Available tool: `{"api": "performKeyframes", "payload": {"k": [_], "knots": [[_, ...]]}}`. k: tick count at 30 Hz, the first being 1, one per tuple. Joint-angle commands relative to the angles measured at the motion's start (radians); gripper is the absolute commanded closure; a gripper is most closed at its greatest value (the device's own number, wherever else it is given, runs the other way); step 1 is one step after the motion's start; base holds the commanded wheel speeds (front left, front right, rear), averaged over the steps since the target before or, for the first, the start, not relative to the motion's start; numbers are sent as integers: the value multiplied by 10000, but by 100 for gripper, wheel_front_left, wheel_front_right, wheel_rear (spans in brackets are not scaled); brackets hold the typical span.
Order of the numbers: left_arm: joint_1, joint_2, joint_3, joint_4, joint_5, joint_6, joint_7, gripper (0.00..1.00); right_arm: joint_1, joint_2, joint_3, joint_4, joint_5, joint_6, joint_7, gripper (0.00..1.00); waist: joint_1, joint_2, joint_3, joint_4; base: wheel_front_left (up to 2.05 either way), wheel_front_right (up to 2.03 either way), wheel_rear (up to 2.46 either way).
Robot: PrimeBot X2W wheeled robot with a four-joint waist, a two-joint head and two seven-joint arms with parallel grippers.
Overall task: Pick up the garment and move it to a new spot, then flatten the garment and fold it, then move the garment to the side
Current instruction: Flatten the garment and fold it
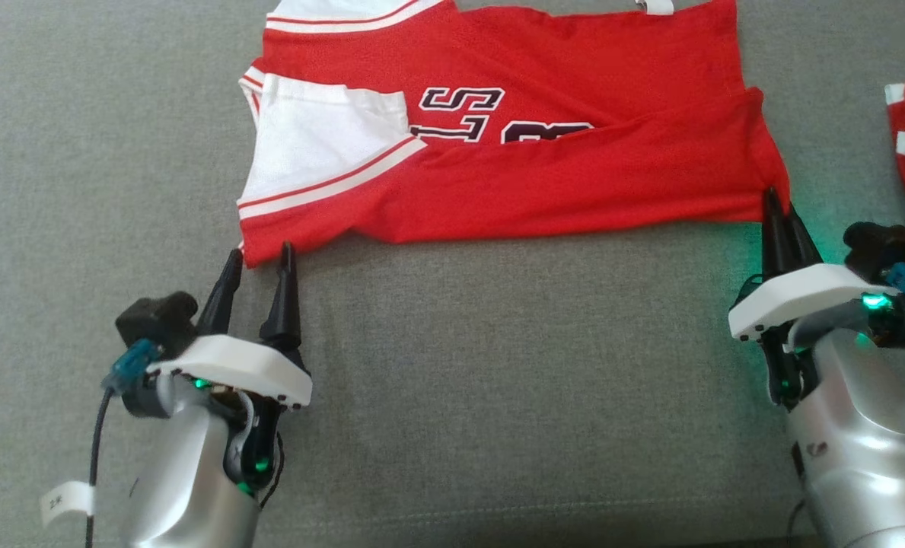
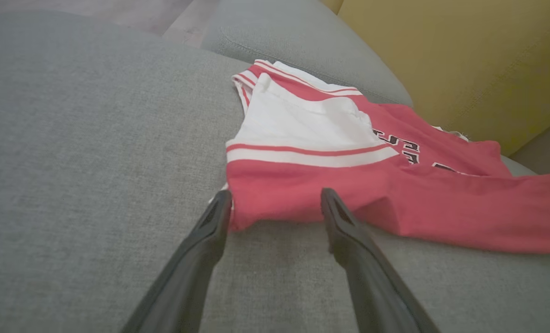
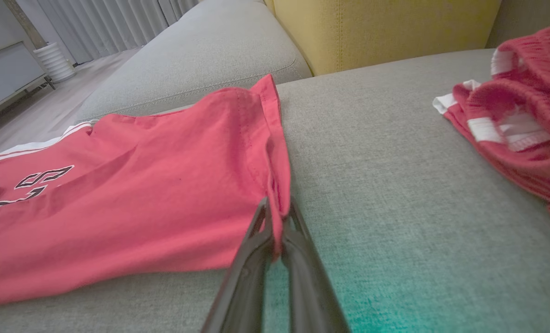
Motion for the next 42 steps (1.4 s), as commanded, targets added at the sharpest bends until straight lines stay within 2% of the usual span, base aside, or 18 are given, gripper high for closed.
{"api": "performKeyframes", "payload": {"k": [1, 10, 12, 13, 14, 15, 22, 31, 42], "knots": [[-221, 157, 342, -146, -85, -4, -51, 0, -114, 25, 154, -323, -82, 65, -65, 100, 0, 0, 49, -58, 0, 0, 0], [-624, 156, 330, 426, -781, -126, -51, 0, -283, 65, 384, -622, -49, 65, -66, 100, 0, 0, 219, -272, 0, 0, 0], [-663, 156, 264, 465, -758, -182, -51, 61, -296, 52, 409, -677, -20, 65, -66, 100, 0, 0, 244, -286, 0, 0, 0], [-663, 156, 264, 465, -758, -182, -51, 61, -296, 52, 409, -677, -20, 65, -66, 100, 0, 0, 244, -286, 0, 0, 0], [-675, 156, 264, 468, -794, -205, -51, 92, -300, 47, 417, -700, -2, 65, -66, 100, 0, 0, 257, -287, 0, 0, 0], [-680, 156, 256, 463, -789, -224, -51, 100, -303, 39, 422, -714, 17, 65, -66, 100, 0, 0, 267, -283, 0, 0, 0], [-529, 156, 517, 329, -766, -294, -51, 100, -262, -14, 389, -695, 100, 65, -66, 100, 0, 0, 165, -176, 0, 0, 0], [245, 156, 1181, 213, -221, -368, -51, 100, 324, -124, 318, -591, 247, 65, -66, 100, 0, 0, -884, 2, 0, 0, 0], [1777, 156, 933, 224, 237, -410, -51, 100, 2005, -93, 649, -645, 1006, 65, 19, 100, 0, 0, -1789, 150, 0, 0, 0]]}}
